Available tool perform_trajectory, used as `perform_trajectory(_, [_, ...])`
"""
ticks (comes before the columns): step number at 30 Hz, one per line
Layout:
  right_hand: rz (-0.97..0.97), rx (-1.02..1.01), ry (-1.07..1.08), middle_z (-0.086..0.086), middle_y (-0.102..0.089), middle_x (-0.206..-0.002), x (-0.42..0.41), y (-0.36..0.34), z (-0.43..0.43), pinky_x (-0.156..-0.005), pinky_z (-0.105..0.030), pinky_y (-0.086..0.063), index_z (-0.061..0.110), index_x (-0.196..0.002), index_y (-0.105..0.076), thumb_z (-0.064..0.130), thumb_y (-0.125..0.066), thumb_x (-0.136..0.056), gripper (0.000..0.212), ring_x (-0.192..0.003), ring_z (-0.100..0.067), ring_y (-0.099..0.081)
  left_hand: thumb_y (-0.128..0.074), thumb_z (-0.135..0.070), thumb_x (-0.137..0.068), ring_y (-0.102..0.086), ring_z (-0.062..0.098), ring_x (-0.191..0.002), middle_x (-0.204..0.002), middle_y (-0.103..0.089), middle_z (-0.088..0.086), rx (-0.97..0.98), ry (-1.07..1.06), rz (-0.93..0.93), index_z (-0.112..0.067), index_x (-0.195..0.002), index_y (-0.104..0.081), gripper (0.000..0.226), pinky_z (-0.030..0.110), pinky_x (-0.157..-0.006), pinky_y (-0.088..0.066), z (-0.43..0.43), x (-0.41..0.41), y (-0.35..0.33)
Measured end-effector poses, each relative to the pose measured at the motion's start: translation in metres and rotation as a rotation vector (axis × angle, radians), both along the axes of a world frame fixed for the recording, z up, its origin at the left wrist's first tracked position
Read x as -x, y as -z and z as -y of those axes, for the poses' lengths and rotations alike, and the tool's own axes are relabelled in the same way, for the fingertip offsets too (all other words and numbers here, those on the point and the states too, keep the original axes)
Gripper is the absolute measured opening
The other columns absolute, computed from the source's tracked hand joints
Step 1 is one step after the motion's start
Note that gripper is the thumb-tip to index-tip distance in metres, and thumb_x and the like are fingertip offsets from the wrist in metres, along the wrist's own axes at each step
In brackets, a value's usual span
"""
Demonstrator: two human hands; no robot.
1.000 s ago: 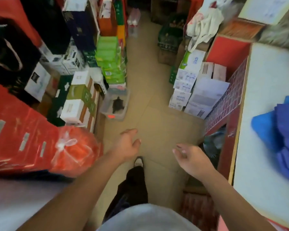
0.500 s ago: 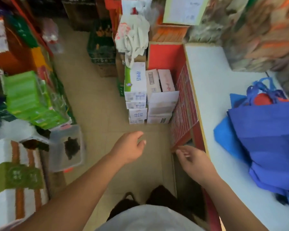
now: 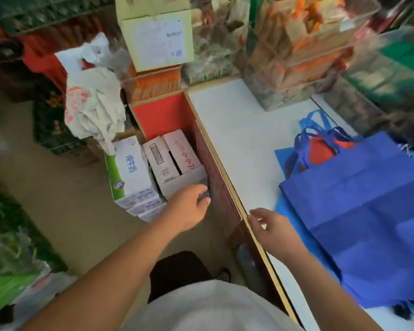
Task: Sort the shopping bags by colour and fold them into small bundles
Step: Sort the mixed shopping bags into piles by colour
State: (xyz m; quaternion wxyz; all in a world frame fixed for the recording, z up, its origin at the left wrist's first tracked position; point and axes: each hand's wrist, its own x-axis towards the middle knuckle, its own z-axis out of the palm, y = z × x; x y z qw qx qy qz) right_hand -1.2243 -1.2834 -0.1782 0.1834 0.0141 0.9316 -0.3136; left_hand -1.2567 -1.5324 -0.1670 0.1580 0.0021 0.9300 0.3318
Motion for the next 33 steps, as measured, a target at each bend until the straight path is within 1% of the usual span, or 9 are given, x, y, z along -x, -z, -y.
perform_trajectory(8, [0.068,0.068,0.304,0.014,-0.069,-0.119,0.079,0.031,-0.035,-0.093,-0.03,-0.054,0.028,-0.133,-0.063,0.048,-0.05,-0.101,0.04,-0.108,-0.008,-0.065,-0.057,-0.034,-0.102,-0.06,0.018,-0.123,-0.134,-0.065,0.003,-0.009,0.202,0.055,-0.016,-0.141,-0.058,0.043,0.041,-0.107,-0.049,-0.037,0.149,0.017])
perform_trajectory(11, [0.086,0.13,0.498,0.015,-0.07,-0.108,0.1,0.038,-0.046,-0.096,-0.036,-0.054,0.023,-0.128,-0.067,0.045,-0.054,-0.1,0.038,-0.104,-0.009,-0.066,-0.053,-0.039,-0.103,-0.056,0.015,-0.128,-0.141,-0.06,0.0,0.033,0.377,0.087,-0.019,-0.143,-0.055,0.045,0.035,-0.109,-0.045,-0.071,0.197,0.031])
perform_trajectory(14, [0.054,0.167,0.678,0.001,-0.074,-0.101,0.117,0.043,-0.062,-0.092,-0.046,-0.057,0.017,-0.118,-0.069,0.038,-0.056,-0.101,0.03,-0.097,-0.019,-0.069,-0.052,-0.037,-0.104,-0.055,0.018,-0.129,-0.144,-0.058,0.001,0.048,0.571,0.08,-0.016,-0.144,-0.054,0.045,0.032,-0.108,-0.043,-0.117,0.229,0.033])
perform_trajectory(17, [0.054,0.199,0.83,0.003,-0.071,-0.11,0.115,0.046,-0.073,-0.09,-0.046,-0.057,0.021,-0.124,-0.065,0.037,-0.057,-0.101,0.03,-0.103,-0.02,-0.068,-0.055,-0.032,-0.103,-0.056,0.023,-0.128,-0.14,-0.06,0.006,0.067,0.758,0.121,-0.013,-0.143,-0.056,0.044,0.031,-0.105,-0.043,-0.162,0.235,0.042])
perform_trajectory(20, [0.024,0.123,0.946,0.003,-0.065,-0.13,0.089,0.056,-0.081,-0.096,-0.032,-0.05,0.02,-0.139,-0.059,0.034,-0.058,-0.101,0.04,-0.121,-0.02,-0.061,-0.06,-0.03,-0.1,-0.058,0.025,-0.124,-0.136,-0.06,0.007,0.061,0.864,0.219,-0.011,-0.137,-0.058,0.042,0.031,-0.102,-0.044,-0.193,0.217,0.058])
perform_trajectory(24, [0.094,-0.004,1.064,-0.001,-0.048,-0.153,0.048,0.077,-0.099,-0.114,-0.033,-0.036,0.019,-0.146,-0.053,0.038,-0.058,-0.101,0.049,-0.145,-0.021,-0.039,-0.065,-0.038,-0.089,-0.061,0.025,-0.118,-0.131,-0.059,0.003,0.039,0.823,0.307,-0.018,-0.131,-0.057,0.047,0.034,-0.099,-0.048,-0.234,0.21,0.082])
perform_trajectory(28, [0.243,0.1,1.028,0.006,-0.03,-0.165,0.021,0.088,-0.111,-0.122,-0.028,-0.02,0.027,-0.155,-0.041,0.05,-0.05,-0.103,0.057,-0.154,-0.011,-0.018,-0.068,-0.041,-0.083,-0.067,0.03,-0.108,-0.115,-0.072,0.005,-0.021,0.628,0.343,-0.017,-0.117,-0.063,0.042,0.041,-0.091,-0.054,-0.277,0.204,0.104])
perform_trajectory(31, [0.126,0.097,1.096,0.01,-0.034,-0.162,0.007,0.087,-0.121,-0.119,-0.029,-0.027,0.03,-0.152,-0.045,0.051,-0.052,-0.101,0.056,-0.152,-0.009,-0.025,-0.064,-0.034,-0.09,-0.067,0.032,-0.1,-0.106,-0.073,0.005,-0.093,0.624,0.278,-0.014,-0.108,-0.066,0.027,0.042,-0.084,-0.055,-0.292,0.178,0.099])
perform_trajectory(33, [-0.065,-0.082,1.219,0.001,-0.032,-0.164,-0.002,0.083,-0.128,-0.12,-0.037,-0.029,0.026,-0.148,-0.051,0.045,-0.062,-0.097,0.055,-0.153,-0.021,-0.026,-0.06,-0.029,-0.096,-0.066,0.025,-0.098,-0.104,-0.073,-0.001,-0.205,0.616,0.246,-0.013,-0.11,-0.067,0.023,0.037,-0.083,-0.053,-0.293,0.169,0.086])
